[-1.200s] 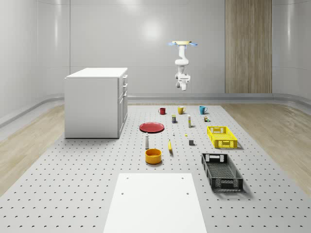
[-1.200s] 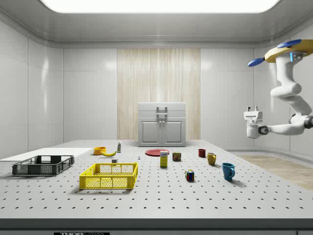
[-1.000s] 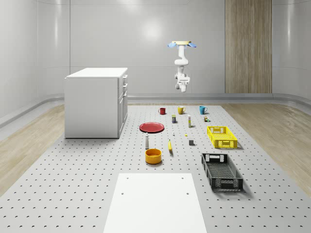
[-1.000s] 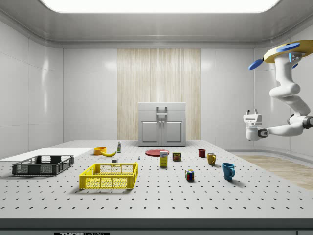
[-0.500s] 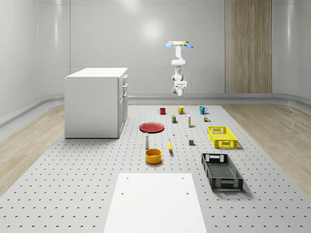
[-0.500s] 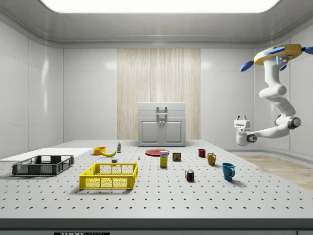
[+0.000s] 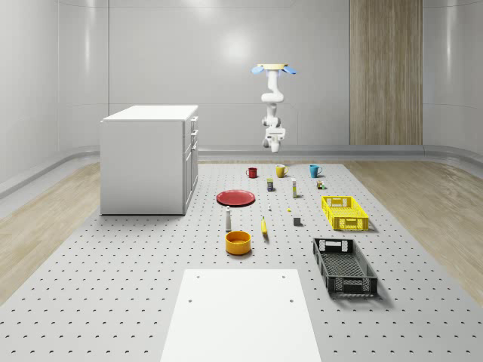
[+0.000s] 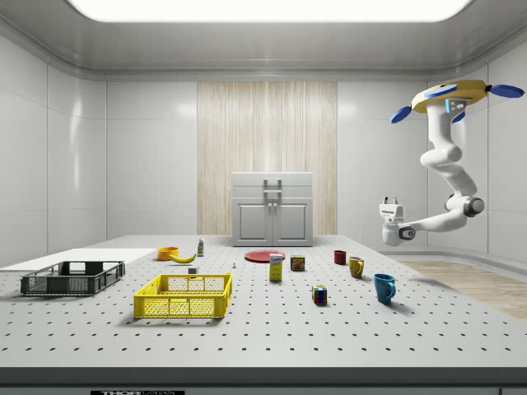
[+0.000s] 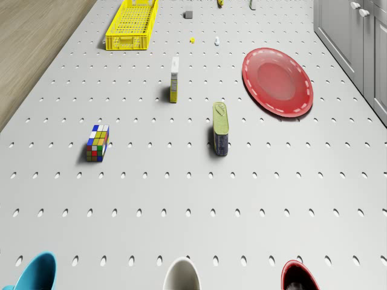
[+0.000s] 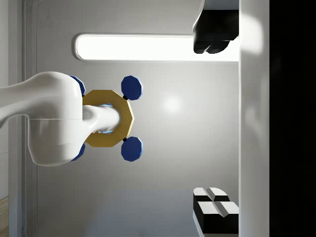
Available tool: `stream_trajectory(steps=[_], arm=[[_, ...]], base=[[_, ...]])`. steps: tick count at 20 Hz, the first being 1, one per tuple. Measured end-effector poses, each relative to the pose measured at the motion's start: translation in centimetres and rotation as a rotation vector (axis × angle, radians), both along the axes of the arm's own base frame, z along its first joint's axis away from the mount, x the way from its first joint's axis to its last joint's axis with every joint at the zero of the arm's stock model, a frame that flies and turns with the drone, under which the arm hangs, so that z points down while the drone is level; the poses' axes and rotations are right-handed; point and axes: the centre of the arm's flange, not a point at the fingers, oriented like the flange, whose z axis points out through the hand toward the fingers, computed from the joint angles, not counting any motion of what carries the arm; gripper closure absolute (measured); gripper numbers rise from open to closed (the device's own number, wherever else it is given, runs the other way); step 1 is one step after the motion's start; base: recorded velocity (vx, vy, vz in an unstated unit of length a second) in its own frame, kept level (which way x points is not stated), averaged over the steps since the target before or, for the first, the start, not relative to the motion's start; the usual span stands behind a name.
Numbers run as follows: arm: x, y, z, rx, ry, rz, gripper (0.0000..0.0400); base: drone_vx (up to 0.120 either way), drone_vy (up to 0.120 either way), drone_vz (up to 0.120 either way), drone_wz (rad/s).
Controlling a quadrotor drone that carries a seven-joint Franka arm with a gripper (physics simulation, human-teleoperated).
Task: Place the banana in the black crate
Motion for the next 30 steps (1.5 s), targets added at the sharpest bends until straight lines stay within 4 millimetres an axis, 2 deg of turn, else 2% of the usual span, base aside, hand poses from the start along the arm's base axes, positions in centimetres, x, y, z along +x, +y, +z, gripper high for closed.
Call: stream_trajectory(steps=[25, 30], arm=[[-0.18, 0.14, 0.12, -0.014, -0.019, 0.0, 0.0], [-0.21, 0.33, 0.12, -0.033, -0.023, -0.001, 0.0]], base=[[0.12, -0.12, 0.0, 0.0], [0.12, -0.016, 0.0, 0.0]])
